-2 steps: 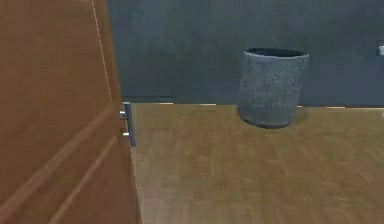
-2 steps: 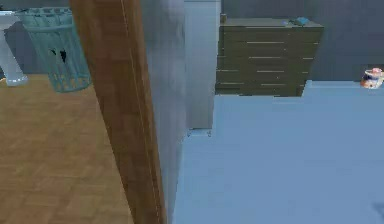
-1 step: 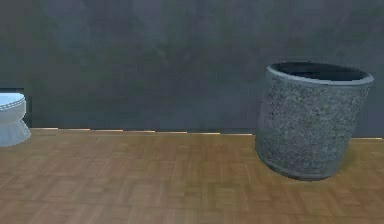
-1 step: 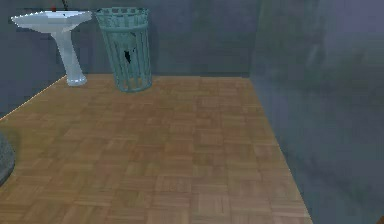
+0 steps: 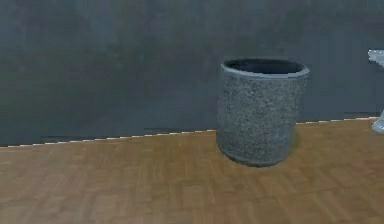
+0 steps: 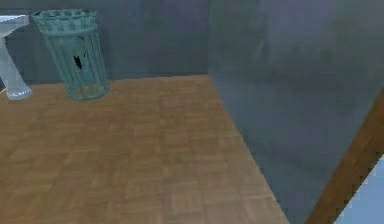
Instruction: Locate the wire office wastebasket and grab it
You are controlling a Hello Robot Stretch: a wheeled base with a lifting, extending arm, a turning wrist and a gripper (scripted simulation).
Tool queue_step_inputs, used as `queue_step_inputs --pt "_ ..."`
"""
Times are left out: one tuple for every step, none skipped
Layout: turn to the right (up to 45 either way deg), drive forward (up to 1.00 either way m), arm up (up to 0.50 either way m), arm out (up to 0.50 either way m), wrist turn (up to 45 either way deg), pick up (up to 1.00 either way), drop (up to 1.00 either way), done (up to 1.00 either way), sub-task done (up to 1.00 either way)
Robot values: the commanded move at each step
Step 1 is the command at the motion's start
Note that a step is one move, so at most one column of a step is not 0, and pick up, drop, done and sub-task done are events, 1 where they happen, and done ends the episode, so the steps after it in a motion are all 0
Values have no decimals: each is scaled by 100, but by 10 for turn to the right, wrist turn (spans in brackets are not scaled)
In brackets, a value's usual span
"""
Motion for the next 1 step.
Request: queue_step_inputs --pt "0 10 0 0 0 0 0 0 0"
